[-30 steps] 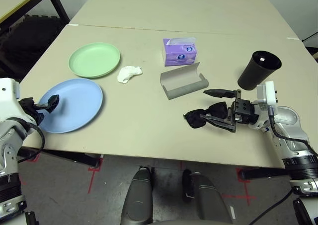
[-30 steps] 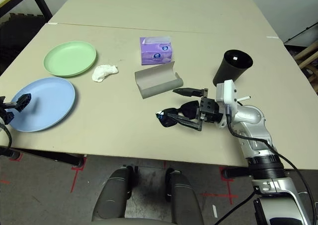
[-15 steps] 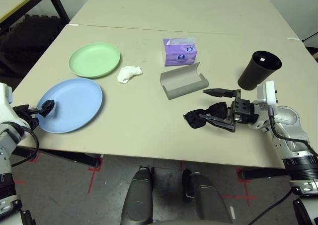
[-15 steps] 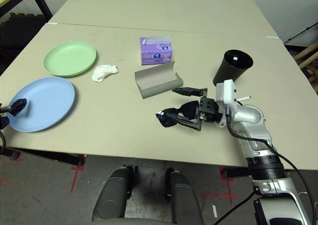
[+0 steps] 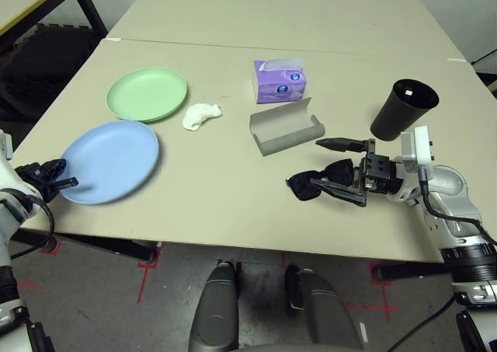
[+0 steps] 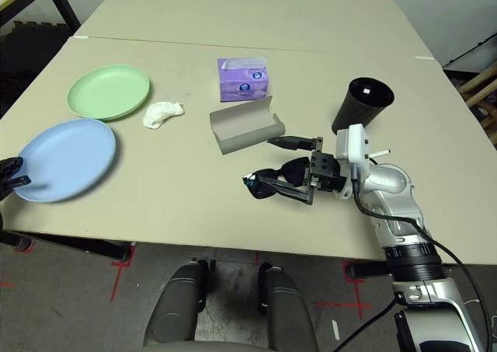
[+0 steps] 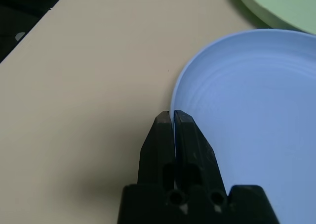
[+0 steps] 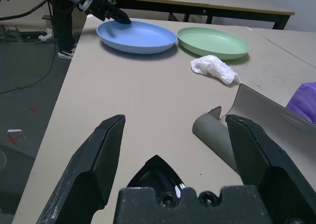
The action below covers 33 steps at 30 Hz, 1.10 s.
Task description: Organize and tidy the items on the table.
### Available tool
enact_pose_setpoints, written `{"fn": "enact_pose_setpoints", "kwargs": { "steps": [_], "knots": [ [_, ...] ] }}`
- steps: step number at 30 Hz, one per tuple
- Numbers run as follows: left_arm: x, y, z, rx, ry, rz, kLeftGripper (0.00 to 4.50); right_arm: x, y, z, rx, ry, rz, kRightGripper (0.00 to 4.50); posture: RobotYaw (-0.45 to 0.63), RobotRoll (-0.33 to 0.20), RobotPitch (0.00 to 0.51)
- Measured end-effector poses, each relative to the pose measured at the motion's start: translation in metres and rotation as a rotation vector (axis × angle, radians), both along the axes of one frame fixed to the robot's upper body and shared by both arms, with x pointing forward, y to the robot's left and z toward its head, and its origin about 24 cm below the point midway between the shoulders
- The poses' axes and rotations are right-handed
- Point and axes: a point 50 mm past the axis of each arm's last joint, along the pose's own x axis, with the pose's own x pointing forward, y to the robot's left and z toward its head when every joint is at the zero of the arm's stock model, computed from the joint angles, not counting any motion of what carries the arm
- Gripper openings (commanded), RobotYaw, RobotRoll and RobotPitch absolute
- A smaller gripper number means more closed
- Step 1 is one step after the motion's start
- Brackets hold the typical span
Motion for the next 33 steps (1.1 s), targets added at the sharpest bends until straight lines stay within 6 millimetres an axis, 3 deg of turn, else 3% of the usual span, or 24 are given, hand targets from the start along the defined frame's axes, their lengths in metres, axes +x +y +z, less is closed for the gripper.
{"fn": "enact_pose_setpoints", "kwargs": {
  "steps": [11, 24, 33],
  "knots": [
    [0.004, -0.003, 0.005, -0.030, -0.007, -0.029, 0.04, 0.000, 0.000, 0.001, 0.000, 0.000, 0.001, 4.50, 0.21, 0.000, 0.173],
    [0.023, -0.020, 0.022, -0.068, -0.054, -0.135, 0.04, 0.000, 0.000, 0.001, -0.001, 0.000, 0.003, 4.50, 0.21, 0.000, 0.175],
    [0.021, -0.021, 0.026, -0.121, -0.026, -0.177, 0.04, 0.000, 0.001, 0.001, 0.000, 0.000, 0.003, 4.50, 0.21, 0.000, 0.174]
  ]
}}
